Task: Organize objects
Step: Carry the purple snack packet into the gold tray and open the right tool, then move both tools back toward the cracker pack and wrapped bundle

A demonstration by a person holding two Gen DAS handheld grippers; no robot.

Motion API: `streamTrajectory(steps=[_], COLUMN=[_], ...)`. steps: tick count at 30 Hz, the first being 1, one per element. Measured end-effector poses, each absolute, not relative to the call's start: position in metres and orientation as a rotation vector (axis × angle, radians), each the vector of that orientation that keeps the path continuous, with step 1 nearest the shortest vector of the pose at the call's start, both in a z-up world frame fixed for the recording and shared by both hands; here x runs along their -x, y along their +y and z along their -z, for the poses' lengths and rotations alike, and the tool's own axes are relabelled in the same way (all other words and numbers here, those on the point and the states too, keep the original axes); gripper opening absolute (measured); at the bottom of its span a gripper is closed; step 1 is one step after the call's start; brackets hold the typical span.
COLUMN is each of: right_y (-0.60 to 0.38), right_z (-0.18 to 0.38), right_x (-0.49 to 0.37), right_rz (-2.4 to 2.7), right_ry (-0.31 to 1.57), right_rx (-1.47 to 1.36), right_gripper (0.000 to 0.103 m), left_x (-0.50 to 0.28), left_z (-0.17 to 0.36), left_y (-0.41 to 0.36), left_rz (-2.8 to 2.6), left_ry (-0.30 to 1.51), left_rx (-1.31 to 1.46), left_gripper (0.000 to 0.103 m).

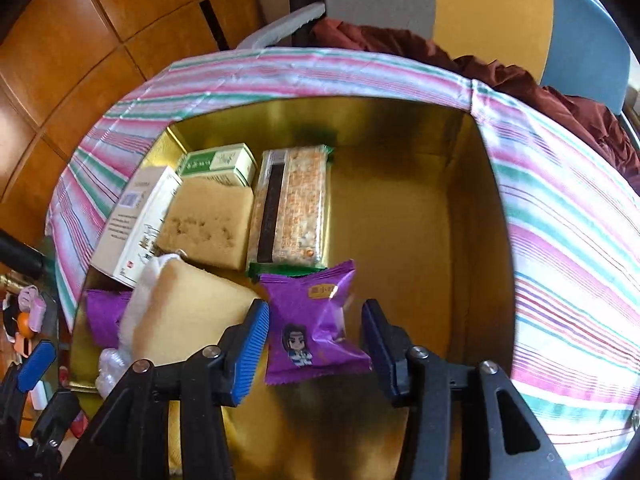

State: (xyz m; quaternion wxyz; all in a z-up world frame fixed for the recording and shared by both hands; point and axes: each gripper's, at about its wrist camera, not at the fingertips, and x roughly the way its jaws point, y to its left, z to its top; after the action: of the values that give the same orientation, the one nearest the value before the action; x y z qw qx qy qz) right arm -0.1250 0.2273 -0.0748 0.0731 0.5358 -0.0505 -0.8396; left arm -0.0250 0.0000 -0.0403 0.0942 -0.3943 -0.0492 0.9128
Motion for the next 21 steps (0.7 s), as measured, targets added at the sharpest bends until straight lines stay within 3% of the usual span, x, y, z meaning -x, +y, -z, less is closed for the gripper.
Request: streamTrajectory(steps=[21], right_y=[0.319], right_z=[0.026], right_x=[0.057], right_rz=[2.710], right_ry=[-0.369], right_rx=[-1.472], right_gripper=[0.050], left_x=[0.000], left_z=[0.007], left_y=[0.035], left_rz=[-2.706], left_ry=[0.021], left_rx=[1.034], left_gripper=[0.076])
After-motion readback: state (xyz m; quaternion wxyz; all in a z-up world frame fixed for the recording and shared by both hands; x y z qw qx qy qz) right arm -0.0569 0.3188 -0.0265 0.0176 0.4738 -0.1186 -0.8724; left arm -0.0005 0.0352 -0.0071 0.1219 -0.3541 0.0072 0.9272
